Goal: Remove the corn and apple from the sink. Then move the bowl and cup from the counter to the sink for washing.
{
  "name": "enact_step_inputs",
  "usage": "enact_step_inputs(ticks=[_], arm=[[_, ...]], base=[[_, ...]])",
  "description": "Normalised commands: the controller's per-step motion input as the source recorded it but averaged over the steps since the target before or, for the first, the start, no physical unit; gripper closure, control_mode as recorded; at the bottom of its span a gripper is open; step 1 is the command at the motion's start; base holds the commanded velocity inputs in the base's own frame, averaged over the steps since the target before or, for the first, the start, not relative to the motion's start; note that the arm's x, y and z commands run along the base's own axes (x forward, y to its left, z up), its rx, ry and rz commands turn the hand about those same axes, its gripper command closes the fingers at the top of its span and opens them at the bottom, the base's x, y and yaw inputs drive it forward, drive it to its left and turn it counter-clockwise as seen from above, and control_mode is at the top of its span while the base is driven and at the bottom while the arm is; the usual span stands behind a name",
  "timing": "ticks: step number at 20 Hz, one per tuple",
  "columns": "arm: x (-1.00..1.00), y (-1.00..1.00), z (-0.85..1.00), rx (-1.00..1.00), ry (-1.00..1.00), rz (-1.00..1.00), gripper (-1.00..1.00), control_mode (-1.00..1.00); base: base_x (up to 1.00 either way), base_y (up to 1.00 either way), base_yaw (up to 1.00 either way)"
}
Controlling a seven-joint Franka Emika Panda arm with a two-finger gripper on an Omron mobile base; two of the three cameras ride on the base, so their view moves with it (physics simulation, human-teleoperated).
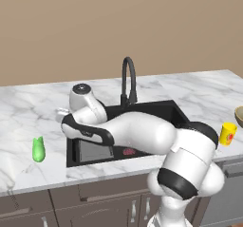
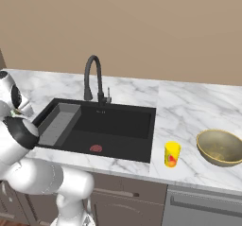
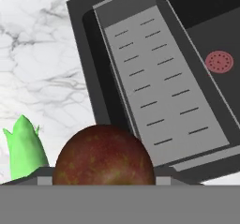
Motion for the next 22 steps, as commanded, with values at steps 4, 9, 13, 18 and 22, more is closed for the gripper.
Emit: enact_step_inputs(ticks=[4, 9, 13, 18, 22], arm=[[0.39, 0.33, -0.06, 0.04, 0.0, 0.0, 1.0, -1.0], [0.36, 0.32, -0.06, 0.06, 0.0, 0.0, 1.0, -1.0], [0.36, 0.34, -0.09, 0.03, 0.0, 0.0, 1.0, -1.0], [0.33, 0.35, -0.11, 0.01, 0.0, -0.01, 1.0, -1.0], [0.33, 0.36, -0.13, 0.0, 0.0, -0.04, 1.0, -1.0]], base=[[0.0, 0.0, 0.0], [0.0, 0.0, 0.0], [0.0, 0.0, 0.0], [0.0, 0.0, 0.0], [0.0, 0.0, 0.0]])
